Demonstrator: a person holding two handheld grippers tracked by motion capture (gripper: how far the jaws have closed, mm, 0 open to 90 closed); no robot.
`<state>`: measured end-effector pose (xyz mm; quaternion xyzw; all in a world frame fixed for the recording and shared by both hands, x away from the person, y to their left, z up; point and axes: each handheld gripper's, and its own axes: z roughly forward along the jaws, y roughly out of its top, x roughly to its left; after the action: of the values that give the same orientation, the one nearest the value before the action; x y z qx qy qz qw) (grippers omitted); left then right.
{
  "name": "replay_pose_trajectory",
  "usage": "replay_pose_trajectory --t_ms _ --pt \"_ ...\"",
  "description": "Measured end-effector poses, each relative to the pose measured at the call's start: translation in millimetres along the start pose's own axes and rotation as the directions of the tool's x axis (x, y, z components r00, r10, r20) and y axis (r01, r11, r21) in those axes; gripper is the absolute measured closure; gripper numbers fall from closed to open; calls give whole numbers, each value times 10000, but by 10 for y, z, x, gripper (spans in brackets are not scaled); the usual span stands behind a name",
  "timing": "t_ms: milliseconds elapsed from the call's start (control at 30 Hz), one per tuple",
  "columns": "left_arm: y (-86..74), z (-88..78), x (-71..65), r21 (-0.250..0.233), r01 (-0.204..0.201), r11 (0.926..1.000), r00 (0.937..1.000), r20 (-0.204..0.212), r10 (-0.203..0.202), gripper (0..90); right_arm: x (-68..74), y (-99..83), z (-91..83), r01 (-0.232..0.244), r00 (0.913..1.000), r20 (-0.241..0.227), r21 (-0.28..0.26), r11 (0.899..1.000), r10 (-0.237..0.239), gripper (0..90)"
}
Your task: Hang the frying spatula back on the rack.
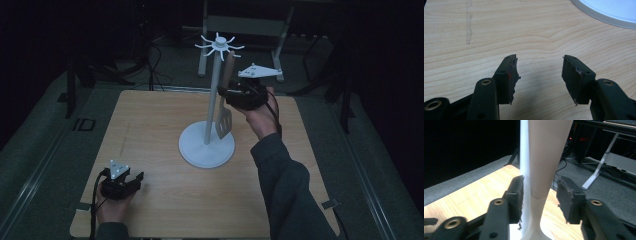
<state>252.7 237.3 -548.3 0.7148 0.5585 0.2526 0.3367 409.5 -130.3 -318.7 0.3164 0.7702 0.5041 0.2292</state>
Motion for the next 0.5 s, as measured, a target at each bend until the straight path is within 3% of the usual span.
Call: replay_pose_trajectory --t_ms 200,500 --pt "1 1 -2 2 -3 10000 10000 2 3 462 -33 -33 2 -37 9998 193 91 10000 35 445" --pt "0 2 -3 -6 5 10000 10000 0 -5 461 -44 -53 -28 -66 9996 260 159 9999 62 371"
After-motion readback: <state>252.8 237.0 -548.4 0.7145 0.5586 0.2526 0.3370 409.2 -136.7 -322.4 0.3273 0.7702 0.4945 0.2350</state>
